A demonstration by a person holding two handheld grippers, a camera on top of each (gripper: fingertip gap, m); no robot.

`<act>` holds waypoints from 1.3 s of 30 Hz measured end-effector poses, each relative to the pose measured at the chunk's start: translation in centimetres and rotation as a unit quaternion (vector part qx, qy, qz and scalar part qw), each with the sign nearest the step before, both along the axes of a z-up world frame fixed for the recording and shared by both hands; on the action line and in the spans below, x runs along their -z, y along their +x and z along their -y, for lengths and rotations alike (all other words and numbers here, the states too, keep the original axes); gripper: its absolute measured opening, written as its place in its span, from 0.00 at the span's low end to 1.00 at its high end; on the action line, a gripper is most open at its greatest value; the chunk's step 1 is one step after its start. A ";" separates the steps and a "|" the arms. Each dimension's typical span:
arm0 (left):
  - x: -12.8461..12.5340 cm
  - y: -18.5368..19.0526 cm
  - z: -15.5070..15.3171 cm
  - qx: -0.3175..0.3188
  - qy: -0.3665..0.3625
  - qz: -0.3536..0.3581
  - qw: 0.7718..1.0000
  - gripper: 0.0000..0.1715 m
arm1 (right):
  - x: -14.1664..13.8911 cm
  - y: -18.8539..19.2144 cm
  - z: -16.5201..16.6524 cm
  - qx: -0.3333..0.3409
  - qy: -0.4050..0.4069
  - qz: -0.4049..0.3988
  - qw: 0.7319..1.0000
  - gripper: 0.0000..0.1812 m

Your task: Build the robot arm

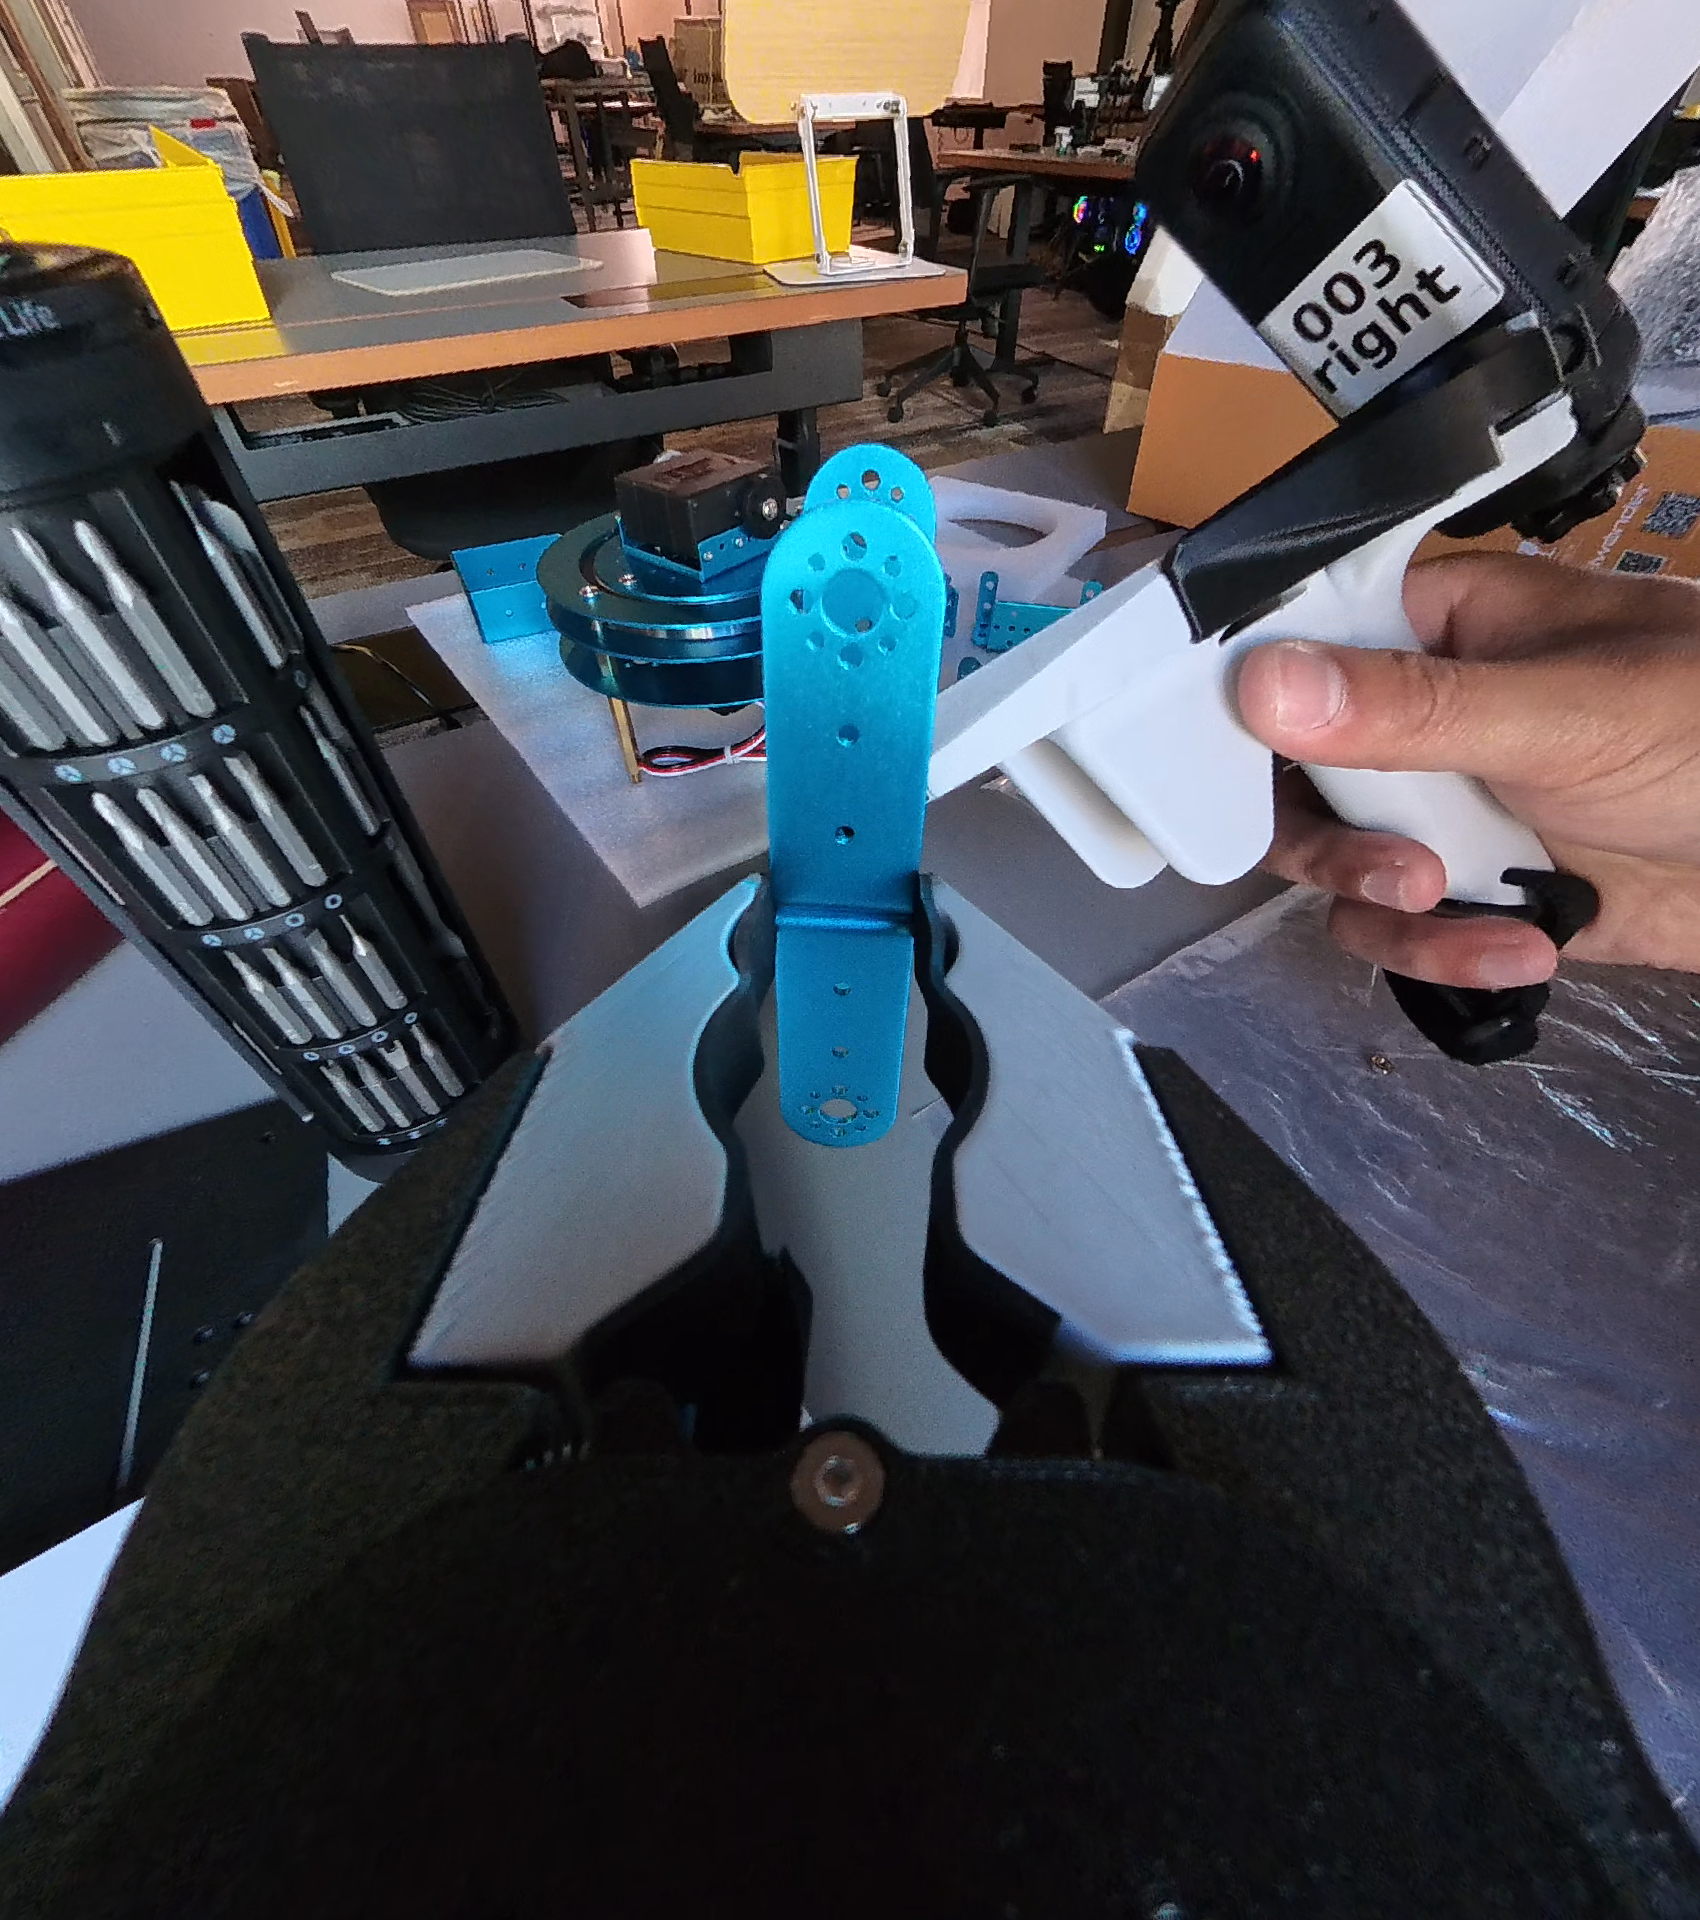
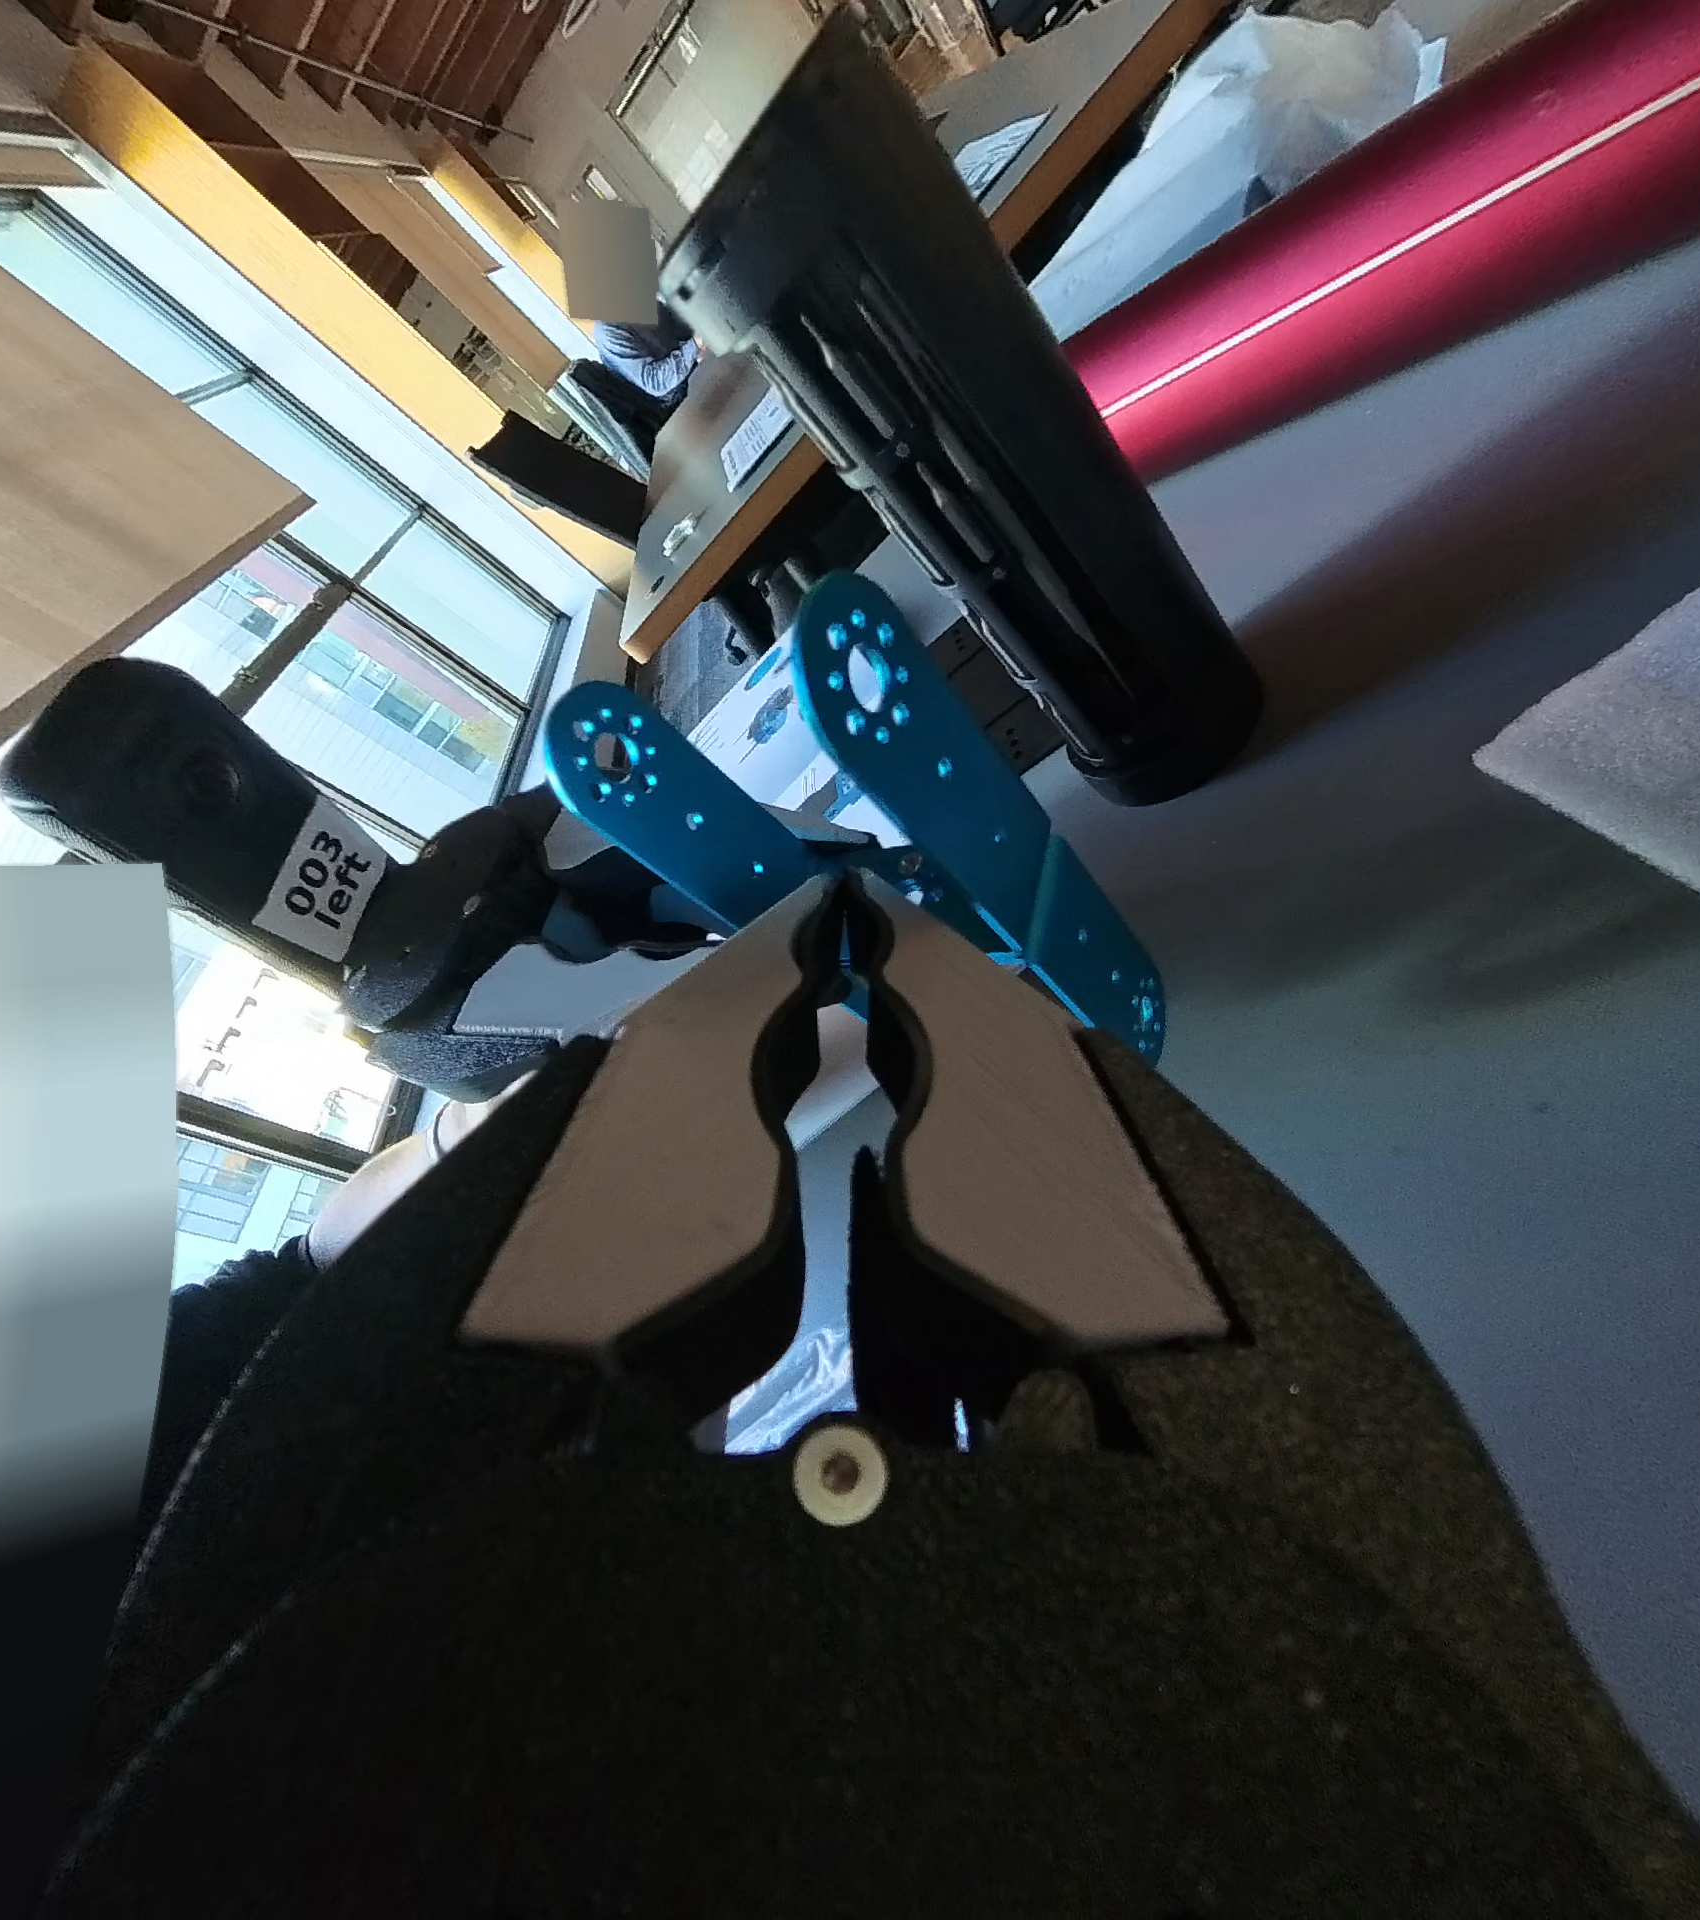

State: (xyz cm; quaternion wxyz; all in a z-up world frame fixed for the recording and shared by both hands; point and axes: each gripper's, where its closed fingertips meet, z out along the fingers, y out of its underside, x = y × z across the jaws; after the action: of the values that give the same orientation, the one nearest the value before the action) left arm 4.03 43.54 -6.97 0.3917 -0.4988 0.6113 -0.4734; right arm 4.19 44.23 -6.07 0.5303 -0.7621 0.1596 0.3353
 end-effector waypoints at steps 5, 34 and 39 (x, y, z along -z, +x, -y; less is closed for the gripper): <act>0.0 0.0 0.1 0.003 -0.004 -0.001 1.000 0.15 | 0.0 0.0 0.0 0.003 -0.002 0.020 1.000 0.00; -5.7 -2.2 -4.4 -0.070 0.023 0.101 0.992 0.15 | 3.1 0.8 3.7 -0.194 -0.057 0.478 0.855 0.18; -9.9 -7.2 -7.5 -0.087 -0.021 0.147 0.985 0.15 | 6.1 -0.2 0.3 -0.257 -0.101 0.402 0.873 0.20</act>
State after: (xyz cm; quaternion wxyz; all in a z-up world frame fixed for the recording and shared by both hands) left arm -3.21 50.99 2.94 0.5063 -0.4836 0.4909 -0.5184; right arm 4.00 43.95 -12.18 0.3640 -0.8948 -0.2358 0.1065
